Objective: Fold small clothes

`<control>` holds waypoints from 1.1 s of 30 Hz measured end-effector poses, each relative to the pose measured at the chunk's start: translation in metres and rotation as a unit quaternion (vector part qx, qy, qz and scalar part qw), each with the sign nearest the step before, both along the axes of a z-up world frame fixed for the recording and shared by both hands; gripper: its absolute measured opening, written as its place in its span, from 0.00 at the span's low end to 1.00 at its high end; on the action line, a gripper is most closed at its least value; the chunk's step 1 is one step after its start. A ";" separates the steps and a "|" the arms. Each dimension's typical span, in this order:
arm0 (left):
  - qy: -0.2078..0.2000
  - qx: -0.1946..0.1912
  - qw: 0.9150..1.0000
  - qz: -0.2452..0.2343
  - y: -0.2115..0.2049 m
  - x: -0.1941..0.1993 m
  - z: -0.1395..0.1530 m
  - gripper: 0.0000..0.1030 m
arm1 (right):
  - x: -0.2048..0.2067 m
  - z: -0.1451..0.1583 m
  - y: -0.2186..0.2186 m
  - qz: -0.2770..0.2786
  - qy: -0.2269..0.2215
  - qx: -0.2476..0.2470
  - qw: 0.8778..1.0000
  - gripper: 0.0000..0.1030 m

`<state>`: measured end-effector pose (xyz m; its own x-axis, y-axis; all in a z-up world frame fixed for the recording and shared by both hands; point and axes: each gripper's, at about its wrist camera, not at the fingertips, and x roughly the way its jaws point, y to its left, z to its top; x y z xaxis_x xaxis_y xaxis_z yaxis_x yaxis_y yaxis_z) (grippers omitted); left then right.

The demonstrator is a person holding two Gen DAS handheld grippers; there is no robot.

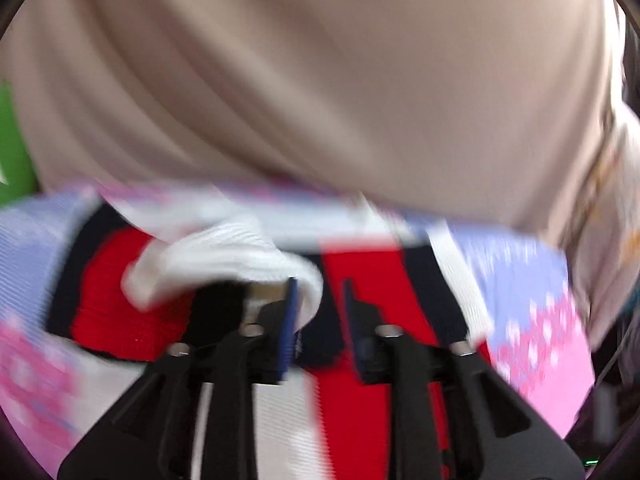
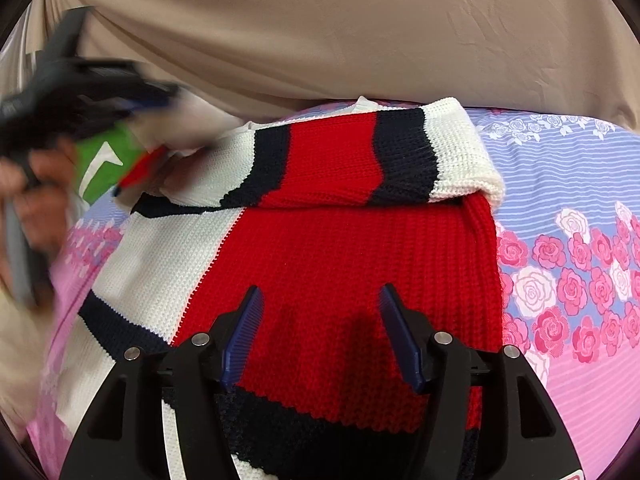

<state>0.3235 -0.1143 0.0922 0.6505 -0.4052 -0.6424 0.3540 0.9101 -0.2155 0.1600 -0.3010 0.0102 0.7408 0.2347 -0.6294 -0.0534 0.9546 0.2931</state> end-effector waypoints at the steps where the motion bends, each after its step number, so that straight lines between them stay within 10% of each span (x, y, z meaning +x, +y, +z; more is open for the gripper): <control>1: 0.018 0.005 1.000 -0.004 -0.013 -0.002 -0.021 0.35 | 0.000 0.000 -0.001 0.001 -0.001 0.004 1.000 0.59; 14: 0.050 -0.090 0.983 0.151 0.160 -0.043 -0.062 0.51 | 0.033 0.025 0.018 0.029 -0.008 0.012 0.999 0.62; 24: 0.048 -0.100 0.979 0.169 0.199 -0.044 -0.077 0.50 | 0.109 0.008 0.174 0.164 -0.013 -0.205 0.965 0.67; 27: 0.049 -0.111 0.979 0.166 0.202 -0.045 -0.078 0.50 | 0.129 0.003 0.172 0.142 0.004 -0.207 0.968 0.33; 28: 0.049 -0.113 0.979 0.165 0.200 -0.045 -0.079 0.50 | 0.134 0.012 0.161 0.139 0.006 -0.179 0.974 0.00; 33: 0.057 -0.132 0.977 0.158 0.215 -0.051 -0.080 0.50 | 0.120 0.080 0.038 0.039 -0.059 0.023 0.997 0.00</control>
<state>0.2730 0.1002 0.0125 0.7006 -0.3563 -0.6182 0.0245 0.8779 -0.4782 0.2803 -0.2626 0.0906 0.7871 0.3203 -0.5272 -0.1629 0.9322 0.3232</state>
